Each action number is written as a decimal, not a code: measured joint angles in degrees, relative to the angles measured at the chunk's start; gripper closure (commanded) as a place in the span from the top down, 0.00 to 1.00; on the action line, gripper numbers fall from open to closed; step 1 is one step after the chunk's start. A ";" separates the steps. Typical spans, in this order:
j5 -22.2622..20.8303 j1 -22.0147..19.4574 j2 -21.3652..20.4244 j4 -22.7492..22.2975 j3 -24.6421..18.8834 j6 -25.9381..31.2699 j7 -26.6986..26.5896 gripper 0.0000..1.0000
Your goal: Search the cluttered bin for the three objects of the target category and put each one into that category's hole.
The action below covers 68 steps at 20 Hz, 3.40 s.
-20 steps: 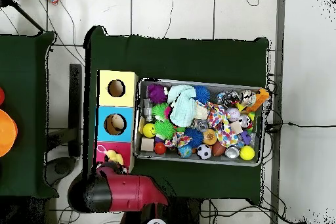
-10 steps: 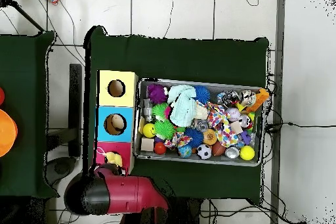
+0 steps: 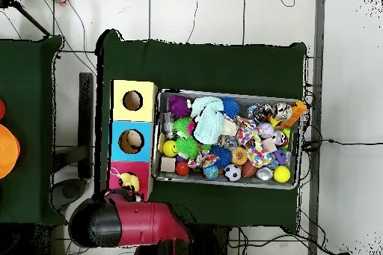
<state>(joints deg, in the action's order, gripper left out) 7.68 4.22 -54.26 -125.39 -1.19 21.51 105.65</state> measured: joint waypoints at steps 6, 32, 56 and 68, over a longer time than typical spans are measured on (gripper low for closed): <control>0.00 0.01 0.24 0.01 -0.01 -0.01 0.00 0.00; 0.05 1.76 3.53 7.98 0.01 0.13 0.00 0.00; 0.04 0.15 5.76 10.53 0.23 0.13 0.00 0.00; 0.05 -0.35 6.14 10.45 0.23 0.13 0.00 0.00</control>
<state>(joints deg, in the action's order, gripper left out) 7.73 3.88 -48.12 -114.94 -0.96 21.64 105.65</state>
